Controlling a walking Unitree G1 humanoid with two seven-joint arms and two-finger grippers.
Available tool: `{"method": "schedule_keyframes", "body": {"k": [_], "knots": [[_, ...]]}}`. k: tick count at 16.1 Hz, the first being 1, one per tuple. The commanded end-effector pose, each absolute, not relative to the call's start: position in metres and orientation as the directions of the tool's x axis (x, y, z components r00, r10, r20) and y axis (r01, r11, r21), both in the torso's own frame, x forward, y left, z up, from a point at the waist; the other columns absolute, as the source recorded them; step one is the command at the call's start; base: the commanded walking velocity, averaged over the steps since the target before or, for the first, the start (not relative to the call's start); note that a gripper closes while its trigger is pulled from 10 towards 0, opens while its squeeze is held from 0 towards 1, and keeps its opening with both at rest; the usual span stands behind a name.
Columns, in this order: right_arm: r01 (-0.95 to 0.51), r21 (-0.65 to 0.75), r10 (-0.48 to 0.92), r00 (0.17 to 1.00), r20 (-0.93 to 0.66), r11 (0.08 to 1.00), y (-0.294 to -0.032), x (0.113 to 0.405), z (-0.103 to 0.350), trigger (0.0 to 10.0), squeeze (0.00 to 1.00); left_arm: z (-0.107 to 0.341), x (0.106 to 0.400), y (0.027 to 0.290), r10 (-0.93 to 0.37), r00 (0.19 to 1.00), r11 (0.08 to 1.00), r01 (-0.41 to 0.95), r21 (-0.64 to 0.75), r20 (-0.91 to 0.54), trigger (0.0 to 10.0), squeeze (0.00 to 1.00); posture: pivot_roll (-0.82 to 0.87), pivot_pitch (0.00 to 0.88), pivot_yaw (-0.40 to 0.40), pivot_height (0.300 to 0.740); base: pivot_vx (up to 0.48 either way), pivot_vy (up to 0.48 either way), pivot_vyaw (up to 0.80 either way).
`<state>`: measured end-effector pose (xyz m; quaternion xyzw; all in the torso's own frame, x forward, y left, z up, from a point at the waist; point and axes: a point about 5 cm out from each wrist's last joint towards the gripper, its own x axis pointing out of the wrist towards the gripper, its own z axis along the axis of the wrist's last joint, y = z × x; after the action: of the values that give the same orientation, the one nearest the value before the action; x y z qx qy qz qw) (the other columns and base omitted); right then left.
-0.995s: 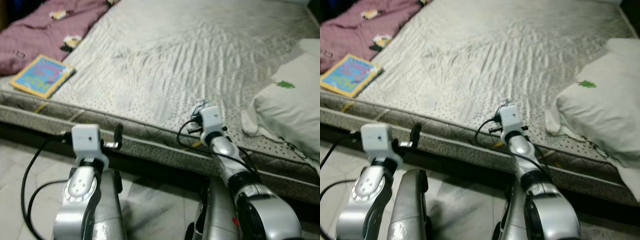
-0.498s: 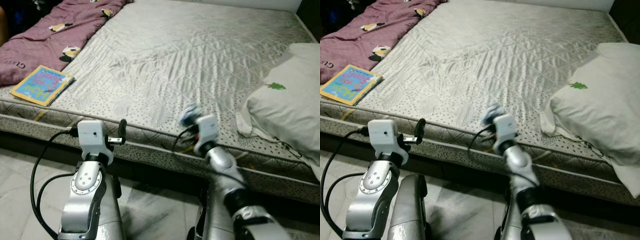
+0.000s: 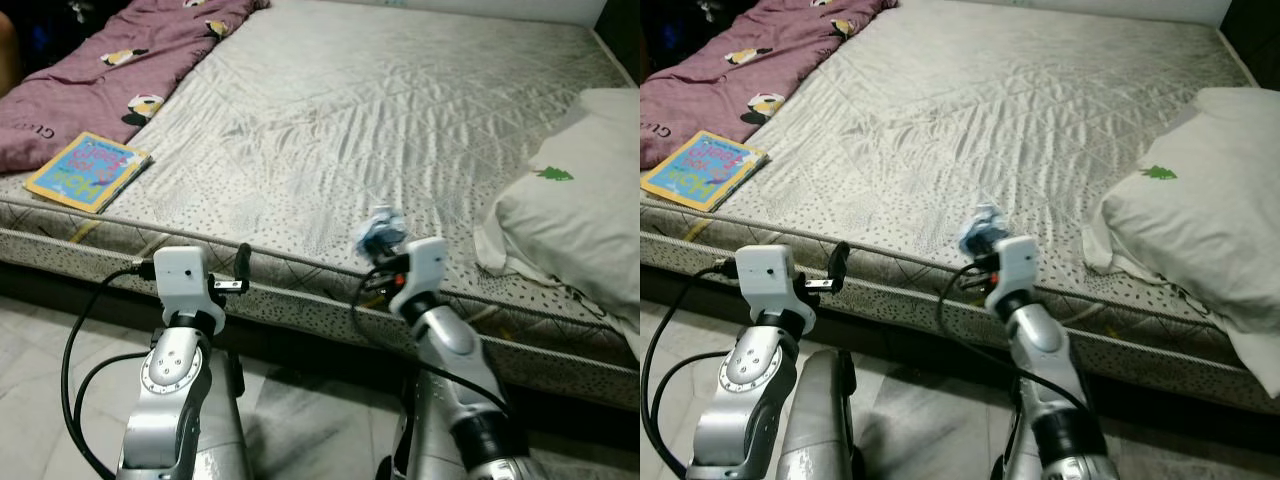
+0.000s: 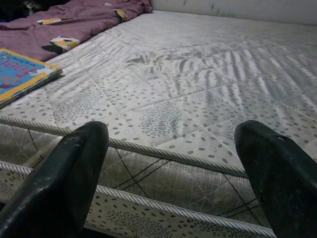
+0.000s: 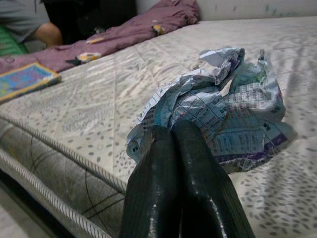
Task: Clean up the room
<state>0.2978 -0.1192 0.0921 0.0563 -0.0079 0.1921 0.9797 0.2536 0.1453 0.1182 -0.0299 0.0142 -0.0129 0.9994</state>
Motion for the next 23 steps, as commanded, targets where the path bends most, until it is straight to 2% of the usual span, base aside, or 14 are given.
{"method": "schedule_keyframes", "body": {"k": [1,4,13,23], "knots": [[-0.367,0.105,0.364,0.93,0.051,0.924,-0.123,0.296,0.099,10.0,0.0,0.116,0.254,0.144,-0.038,0.999,0.997,0.036,-0.067,-0.034,10.0,0.0,0.01,0.0,0.022,0.495,0.0,0.0,0.0],[-0.332,0.112,0.326,0.943,0.069,0.937,-0.128,0.288,0.105,10.0,0.0,0.116,0.255,0.143,-0.047,0.998,0.997,0.045,-0.068,-0.032,10.0,0.0,0.0,0.0,0.029,0.5,0.0,0.0,0.0],[-0.292,0.112,0.288,0.956,0.051,0.95,-0.13,0.284,0.114,10.0,0.0,0.113,0.255,0.14,-0.061,0.997,0.996,0.058,-0.069,-0.036,10.0,0.0,-0.01,0.0,0.032,0.589,0.0,0.0,0.0],[-0.274,0.096,0.271,0.961,0.05,0.957,-0.13,0.282,0.119,10.0,0.0,0.112,0.258,0.136,-0.075,0.997,0.995,0.072,-0.073,-0.036,10.0,0.0,-0.02,0.0,0.038,0.707,0.0,0.0,0.0]]}}
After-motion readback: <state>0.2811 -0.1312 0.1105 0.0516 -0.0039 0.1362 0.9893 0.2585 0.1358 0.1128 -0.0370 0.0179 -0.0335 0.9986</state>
